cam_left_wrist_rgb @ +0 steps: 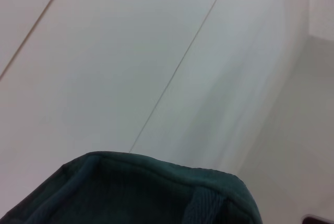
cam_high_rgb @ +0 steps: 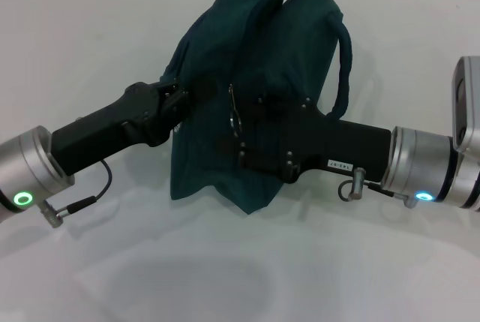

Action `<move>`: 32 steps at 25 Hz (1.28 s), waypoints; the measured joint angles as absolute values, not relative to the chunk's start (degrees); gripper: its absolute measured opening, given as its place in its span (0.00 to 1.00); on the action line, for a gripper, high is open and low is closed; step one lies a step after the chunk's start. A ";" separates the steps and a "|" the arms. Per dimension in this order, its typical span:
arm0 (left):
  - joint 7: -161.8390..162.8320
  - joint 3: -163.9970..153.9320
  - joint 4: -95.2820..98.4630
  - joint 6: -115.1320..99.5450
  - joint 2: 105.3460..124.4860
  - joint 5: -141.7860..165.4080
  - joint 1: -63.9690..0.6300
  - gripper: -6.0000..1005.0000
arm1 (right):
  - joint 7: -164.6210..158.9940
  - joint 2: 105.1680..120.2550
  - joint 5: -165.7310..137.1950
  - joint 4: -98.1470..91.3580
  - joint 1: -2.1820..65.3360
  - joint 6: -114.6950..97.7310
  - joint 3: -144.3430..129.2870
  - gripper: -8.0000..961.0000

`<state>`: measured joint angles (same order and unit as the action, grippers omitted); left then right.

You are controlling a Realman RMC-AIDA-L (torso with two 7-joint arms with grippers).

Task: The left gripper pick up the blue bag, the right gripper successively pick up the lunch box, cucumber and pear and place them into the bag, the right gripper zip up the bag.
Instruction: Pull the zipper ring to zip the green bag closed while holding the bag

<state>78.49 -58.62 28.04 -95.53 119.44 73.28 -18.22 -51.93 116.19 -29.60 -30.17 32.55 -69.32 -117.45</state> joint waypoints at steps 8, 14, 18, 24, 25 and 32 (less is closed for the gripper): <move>78.49 -58.62 27.95 -95.54 119.44 73.23 -18.12 0.05 | -52.06 116.18 -29.59 -30.46 32.68 -69.98 -118.67 0.52; 78.49 -58.62 27.95 -95.55 119.44 73.21 -18.10 0.06 | -52.11 116.19 -28.98 -31.42 32.34 -70.10 -120.26 0.51; 78.60 -58.62 27.95 -95.54 119.44 73.20 -18.10 0.06 | -52.12 116.19 -28.93 -31.19 32.01 -70.15 -119.64 0.51; 78.77 -58.62 27.95 -95.54 119.44 73.18 -18.04 0.06 | -52.12 116.17 -28.93 -30.95 30.85 -70.33 -117.93 0.50; 78.79 -58.63 27.95 -95.54 119.44 73.18 -18.01 0.06 | -52.12 116.15 -28.93 -30.86 30.75 -70.42 -117.77 0.50; 78.91 -58.80 27.95 -95.54 119.45 73.18 -18.05 0.06 | -52.11 116.10 -28.91 -30.33 31.05 -70.27 -117.68 0.49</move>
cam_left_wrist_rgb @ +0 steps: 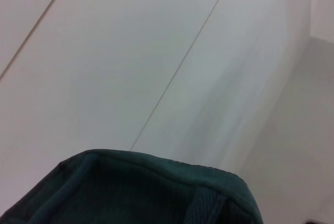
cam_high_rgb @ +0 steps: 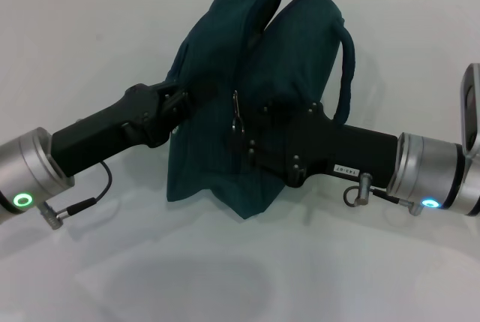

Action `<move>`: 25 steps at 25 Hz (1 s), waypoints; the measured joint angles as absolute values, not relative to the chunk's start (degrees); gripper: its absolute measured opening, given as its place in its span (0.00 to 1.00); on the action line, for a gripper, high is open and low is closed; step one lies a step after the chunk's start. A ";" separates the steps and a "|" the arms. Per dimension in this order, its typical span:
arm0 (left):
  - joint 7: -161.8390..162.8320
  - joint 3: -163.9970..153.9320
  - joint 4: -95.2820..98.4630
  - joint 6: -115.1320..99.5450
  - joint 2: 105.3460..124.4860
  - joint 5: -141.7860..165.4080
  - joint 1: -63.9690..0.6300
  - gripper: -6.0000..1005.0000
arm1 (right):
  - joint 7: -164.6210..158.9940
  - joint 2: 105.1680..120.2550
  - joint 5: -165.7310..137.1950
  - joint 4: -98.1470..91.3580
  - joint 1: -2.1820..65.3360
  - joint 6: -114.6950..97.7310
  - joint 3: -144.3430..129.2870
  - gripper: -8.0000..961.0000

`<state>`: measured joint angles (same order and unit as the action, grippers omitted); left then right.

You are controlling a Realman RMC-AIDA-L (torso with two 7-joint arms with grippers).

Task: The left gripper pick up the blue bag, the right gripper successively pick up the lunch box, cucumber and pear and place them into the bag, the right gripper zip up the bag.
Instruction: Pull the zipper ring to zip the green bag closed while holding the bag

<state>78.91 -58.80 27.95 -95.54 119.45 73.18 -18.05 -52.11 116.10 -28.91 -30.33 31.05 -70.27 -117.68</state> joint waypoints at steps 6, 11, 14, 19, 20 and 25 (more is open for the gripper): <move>78.93 -58.87 27.95 -95.53 119.44 73.18 -18.19 0.06 | -52.11 116.16 -28.92 -29.91 31.20 -70.34 -117.78 0.39; 78.93 -58.80 27.95 -95.53 119.45 73.18 -18.14 0.06 | -52.12 116.19 -28.95 -29.94 31.20 -70.44 -117.73 0.39; 78.93 -58.85 27.95 -95.53 119.44 73.19 -18.11 0.06 | -52.11 116.19 -28.97 -29.94 31.17 -70.44 -117.72 0.39; 78.93 -58.88 27.95 -95.53 119.44 73.21 -18.16 0.06 | -52.12 116.19 -29.22 -30.02 31.24 -70.86 -117.80 0.39; 78.93 -58.89 27.95 -95.54 119.44 73.21 -18.17 0.06 | -52.11 116.18 -29.22 -30.02 31.21 -71.14 -117.77 0.39; 78.93 -58.81 27.95 -95.53 119.44 73.21 -18.13 0.07 | -51.96 116.07 -29.11 -29.91 30.92 -71.84 -117.60 0.39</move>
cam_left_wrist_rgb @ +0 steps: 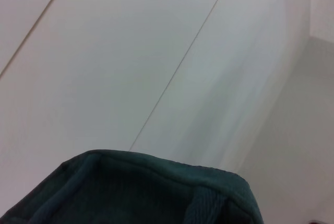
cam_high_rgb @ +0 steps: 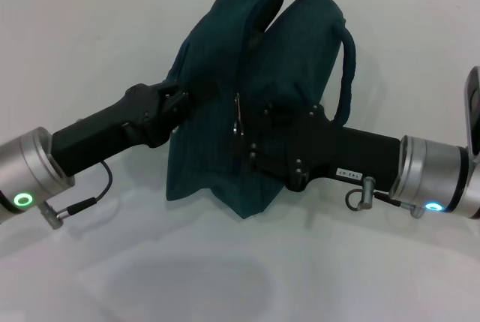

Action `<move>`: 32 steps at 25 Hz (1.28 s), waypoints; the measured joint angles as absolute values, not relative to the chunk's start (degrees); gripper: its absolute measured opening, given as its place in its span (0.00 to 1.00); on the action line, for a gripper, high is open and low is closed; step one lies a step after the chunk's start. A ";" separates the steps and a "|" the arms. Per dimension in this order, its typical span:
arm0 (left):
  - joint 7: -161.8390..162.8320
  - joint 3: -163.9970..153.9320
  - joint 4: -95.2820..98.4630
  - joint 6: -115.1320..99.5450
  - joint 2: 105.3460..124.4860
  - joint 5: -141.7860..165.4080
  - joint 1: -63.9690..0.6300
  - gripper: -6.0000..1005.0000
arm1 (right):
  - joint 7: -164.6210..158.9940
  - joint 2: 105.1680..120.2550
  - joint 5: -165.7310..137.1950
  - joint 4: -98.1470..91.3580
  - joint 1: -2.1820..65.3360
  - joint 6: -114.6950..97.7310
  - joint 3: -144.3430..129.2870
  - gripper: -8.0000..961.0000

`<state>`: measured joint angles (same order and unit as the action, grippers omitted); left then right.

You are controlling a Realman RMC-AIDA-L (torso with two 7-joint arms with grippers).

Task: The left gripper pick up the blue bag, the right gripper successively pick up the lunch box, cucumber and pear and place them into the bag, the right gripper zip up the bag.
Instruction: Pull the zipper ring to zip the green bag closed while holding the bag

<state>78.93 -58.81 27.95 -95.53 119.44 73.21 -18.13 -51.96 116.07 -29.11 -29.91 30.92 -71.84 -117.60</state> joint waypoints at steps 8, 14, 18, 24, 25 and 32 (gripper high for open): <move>78.93 -58.76 27.95 -95.54 119.45 73.22 -18.36 0.07 | -51.98 115.95 -29.03 -29.77 30.74 -71.92 -117.59 0.39; 78.93 -58.63 27.95 -95.53 119.44 73.22 -18.37 0.07 | -52.02 115.84 -29.00 -29.26 30.71 -72.94 -117.42 0.39; 78.93 -58.61 27.95 -95.53 119.50 73.21 -18.57 0.07 | -52.15 115.84 -29.05 -28.77 31.07 -73.04 -116.86 0.39; 78.93 -58.61 27.95 -95.50 119.48 73.21 -18.62 0.07 | -52.17 115.96 -29.41 -28.70 31.86 -73.00 -116.95 0.39; 78.93 -58.62 27.95 -95.49 119.48 73.21 -18.63 0.07 | -52.17 116.01 -29.41 -28.61 31.99 -72.85 -116.97 0.39; 78.93 -58.62 27.95 -95.44 119.45 73.21 -18.71 0.07 | -52.16 116.10 -29.42 -28.32 32.39 -72.99 -117.18 0.39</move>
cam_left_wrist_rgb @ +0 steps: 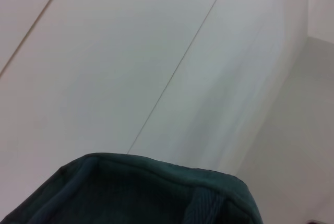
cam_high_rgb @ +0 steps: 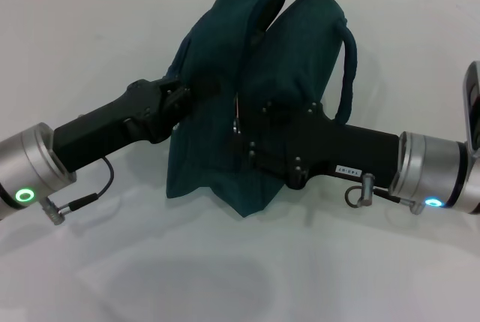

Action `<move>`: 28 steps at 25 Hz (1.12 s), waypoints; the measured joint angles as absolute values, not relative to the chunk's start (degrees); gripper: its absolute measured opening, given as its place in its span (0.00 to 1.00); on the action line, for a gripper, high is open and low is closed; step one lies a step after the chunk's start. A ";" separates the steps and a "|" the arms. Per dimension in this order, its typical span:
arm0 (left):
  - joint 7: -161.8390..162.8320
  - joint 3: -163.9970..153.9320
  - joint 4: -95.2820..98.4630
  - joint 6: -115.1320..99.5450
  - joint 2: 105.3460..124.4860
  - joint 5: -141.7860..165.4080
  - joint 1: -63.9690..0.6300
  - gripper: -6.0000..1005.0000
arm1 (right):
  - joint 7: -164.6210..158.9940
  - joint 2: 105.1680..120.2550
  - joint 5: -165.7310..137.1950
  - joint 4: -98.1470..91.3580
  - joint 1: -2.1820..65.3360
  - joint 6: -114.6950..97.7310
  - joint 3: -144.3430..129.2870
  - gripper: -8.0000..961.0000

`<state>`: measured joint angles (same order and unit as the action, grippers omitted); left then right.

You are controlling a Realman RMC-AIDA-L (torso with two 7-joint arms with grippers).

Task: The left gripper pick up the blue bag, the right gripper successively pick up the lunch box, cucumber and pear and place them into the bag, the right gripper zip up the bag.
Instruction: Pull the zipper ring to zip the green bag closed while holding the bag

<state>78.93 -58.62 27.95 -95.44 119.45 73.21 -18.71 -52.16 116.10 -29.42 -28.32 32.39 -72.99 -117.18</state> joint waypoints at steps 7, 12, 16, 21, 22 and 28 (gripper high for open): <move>78.87 -58.62 27.95 -95.34 119.44 73.21 -18.72 0.07 | -52.14 116.10 -29.54 -28.12 32.65 -72.71 -117.52 0.43; 78.88 -58.63 27.95 -95.33 119.44 73.21 -18.72 0.08 | -52.13 116.10 -29.64 -28.12 32.73 -72.93 -118.35 0.43; 78.90 -58.62 27.95 -95.34 119.44 73.21 -18.72 0.08 | -52.12 116.09 -29.68 -28.15 32.76 -73.72 -118.88 0.43; 78.92 -58.62 27.95 -95.38 119.44 73.21 -18.72 0.08 | -52.08 116.17 -29.55 -28.20 32.76 -74.05 -118.77 0.42; 78.93 -58.62 27.95 -95.40 119.44 73.21 -18.72 0.08 | -52.08 116.18 -29.45 -28.21 32.69 -73.98 -118.67 0.42; 78.93 -58.63 27.95 -95.50 119.48 73.21 -18.55 0.08 | -51.98 116.19 -29.05 -28.22 31.89 -73.77 -117.79 0.42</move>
